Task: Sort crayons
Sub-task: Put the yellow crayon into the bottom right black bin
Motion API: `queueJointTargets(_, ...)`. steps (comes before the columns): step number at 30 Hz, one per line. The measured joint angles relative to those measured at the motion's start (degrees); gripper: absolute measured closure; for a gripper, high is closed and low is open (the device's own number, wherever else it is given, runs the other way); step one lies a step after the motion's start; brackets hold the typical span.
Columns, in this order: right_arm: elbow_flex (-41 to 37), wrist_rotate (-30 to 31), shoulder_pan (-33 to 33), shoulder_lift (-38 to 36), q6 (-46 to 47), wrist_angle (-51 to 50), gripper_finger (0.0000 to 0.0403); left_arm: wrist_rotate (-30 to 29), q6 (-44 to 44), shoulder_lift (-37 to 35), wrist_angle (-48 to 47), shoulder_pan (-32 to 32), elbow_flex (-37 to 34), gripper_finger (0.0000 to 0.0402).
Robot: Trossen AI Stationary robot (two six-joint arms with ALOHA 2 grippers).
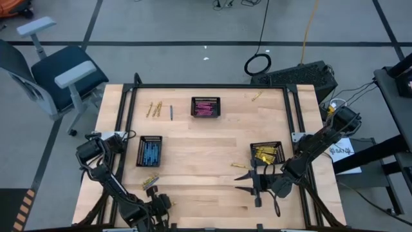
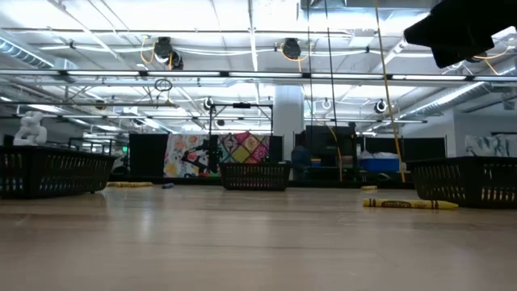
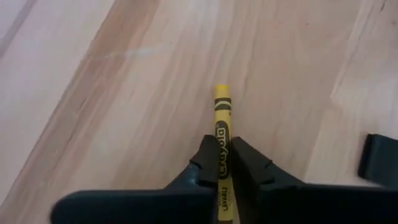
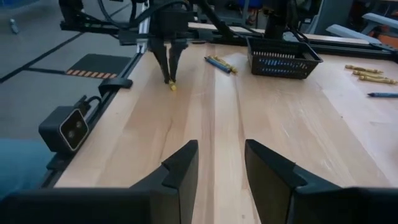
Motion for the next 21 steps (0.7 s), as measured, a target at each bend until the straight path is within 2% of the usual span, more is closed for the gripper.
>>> queueJointTargets(4,0.0,0.0,0.4,-0.9,0.0,-1.9,0.0287,-9.4,2.1,-0.4,1.7,-0.3,-0.3,0.039)
queueJointTargets(8,0.0,0.0,-0.1,0.9,-0.2,-1.0,0.0287,-25.5,3.5,-1.0,1.5,1.6,-0.6,0.0394)
queueJointTargets(10,0.0,-0.1,-0.8,2.6,0.2,1.6,0.0287,-30.7,5.1,-2.0,3.9,2.4,-0.4,0.0396)
queueJointTargets(13,0.0,-2.2,-1.6,6.0,-1.6,11.2,0.0285,-32.4,17.2,-2.6,13.5,4.7,-0.5,0.0397)
queueJointTargets(16,0.0,-7.5,-2.7,10.3,-7.8,24.1,0.0274,-32.9,36.7,-3.1,29.4,7.5,-0.4,0.0398)
queueJointTargets(19,0.2,-11.5,-3.5,14.7,-14.4,35.6,0.0252,-27.8,55.3,-3.1,44.4,9.9,-0.4,0.0398)
queueJointTargets(21,1.2,-12.4,-3.6,17.0,-18.2,39.6,0.0238,-24.6,63.8,-3.1,52.0,11.7,-0.3,0.0399)
